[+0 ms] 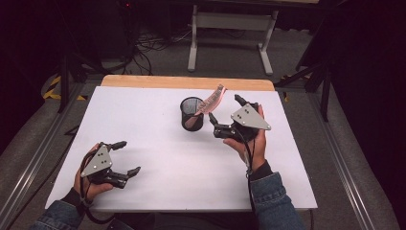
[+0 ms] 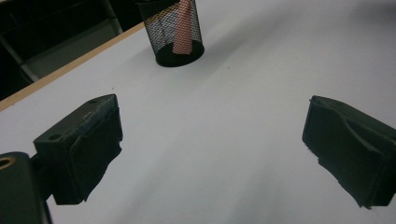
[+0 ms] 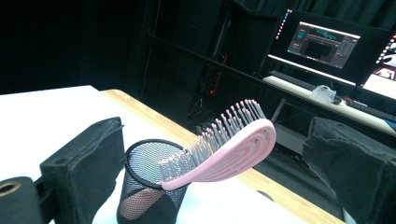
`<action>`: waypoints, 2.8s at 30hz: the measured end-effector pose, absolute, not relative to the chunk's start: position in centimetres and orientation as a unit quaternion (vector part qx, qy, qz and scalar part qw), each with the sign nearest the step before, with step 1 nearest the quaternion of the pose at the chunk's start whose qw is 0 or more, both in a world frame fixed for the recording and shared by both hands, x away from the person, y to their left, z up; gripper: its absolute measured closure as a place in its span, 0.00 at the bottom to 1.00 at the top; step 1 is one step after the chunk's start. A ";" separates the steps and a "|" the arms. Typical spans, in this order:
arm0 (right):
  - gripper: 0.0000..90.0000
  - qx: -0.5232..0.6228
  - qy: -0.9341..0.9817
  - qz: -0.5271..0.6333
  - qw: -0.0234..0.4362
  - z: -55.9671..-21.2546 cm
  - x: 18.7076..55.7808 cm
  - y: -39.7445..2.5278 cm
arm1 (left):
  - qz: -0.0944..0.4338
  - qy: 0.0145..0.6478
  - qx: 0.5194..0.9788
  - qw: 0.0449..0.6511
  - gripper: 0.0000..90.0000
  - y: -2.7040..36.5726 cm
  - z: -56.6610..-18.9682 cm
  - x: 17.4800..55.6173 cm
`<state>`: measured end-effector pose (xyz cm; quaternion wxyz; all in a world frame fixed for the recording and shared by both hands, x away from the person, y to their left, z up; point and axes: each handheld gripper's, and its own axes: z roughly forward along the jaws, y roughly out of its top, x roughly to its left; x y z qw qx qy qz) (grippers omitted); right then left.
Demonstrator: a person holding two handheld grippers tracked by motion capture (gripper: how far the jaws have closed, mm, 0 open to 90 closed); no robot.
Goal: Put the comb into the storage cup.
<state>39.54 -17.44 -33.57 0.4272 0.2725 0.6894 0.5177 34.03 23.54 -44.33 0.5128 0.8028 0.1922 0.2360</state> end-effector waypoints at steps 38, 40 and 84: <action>0.06 0.262 0.704 0.498 0.433 -35.2 36.6 -19.9 | 0.240 0.191 0.802 0.513 0.06 23.7 -44.2 34.0; 0.06 0.264 0.705 0.496 0.432 -35.4 36.5 -20.2 | 0.240 0.191 0.802 0.513 0.06 23.7 -44.2 34.0; 0.06 0.270 0.723 0.473 0.425 -39.4 34.3 -24.5 | 0.238 0.189 0.807 0.507 0.06 23.5 -44.3 34.0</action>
